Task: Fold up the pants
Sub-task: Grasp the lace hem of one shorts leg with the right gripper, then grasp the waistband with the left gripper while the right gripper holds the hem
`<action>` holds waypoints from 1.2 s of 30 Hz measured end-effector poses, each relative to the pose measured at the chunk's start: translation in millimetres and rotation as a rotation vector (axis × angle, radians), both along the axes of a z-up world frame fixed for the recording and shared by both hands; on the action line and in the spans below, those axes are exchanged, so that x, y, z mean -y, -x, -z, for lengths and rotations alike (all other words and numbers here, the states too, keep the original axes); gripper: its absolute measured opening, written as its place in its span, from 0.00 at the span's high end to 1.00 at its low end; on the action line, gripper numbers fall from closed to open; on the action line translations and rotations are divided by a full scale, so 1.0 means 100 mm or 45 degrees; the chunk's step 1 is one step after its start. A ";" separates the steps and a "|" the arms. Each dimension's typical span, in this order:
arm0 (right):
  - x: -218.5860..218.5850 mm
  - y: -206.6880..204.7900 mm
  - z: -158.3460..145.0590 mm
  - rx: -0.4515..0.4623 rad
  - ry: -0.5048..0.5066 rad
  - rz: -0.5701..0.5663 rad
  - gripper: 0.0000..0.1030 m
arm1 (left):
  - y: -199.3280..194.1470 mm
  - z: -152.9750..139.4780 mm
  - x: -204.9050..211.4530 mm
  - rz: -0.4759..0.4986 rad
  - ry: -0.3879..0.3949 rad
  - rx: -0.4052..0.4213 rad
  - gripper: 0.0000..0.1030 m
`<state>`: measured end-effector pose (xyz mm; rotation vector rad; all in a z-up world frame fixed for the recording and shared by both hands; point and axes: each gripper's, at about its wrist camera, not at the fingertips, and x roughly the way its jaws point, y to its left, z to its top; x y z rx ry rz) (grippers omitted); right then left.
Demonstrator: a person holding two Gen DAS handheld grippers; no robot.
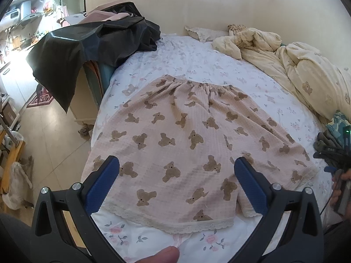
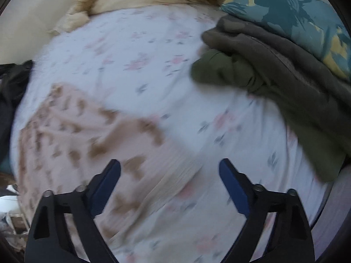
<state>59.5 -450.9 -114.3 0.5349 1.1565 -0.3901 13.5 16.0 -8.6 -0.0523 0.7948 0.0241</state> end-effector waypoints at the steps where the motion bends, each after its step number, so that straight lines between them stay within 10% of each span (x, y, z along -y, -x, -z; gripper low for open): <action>1: 0.05 -0.03 0.04 -0.014 0.002 0.001 0.22 | -0.01 0.00 0.02 0.000 -0.007 0.000 0.00; 7: 0.17 -0.08 0.35 -0.078 -0.211 -0.005 0.45 | -0.05 0.01 0.07 0.008 -0.012 -0.011 0.00; 9: 0.14 -0.09 0.34 -0.088 -0.185 -0.027 0.83 | -0.07 0.01 0.09 0.008 -0.014 -0.018 0.00; 11: 0.13 -0.08 0.33 -0.075 -0.229 -0.037 0.99 | -0.09 0.03 0.10 0.011 -0.009 -0.028 0.00; 25: -0.17 0.16 -0.51 0.265 -0.214 -0.047 0.99 | -1.38 0.10 0.29 0.030 0.071 -0.396 0.00; 36: -0.21 0.26 -0.51 0.304 -0.322 -0.044 0.99 | -3.33 0.43 1.73 0.114 0.119 -0.551 0.07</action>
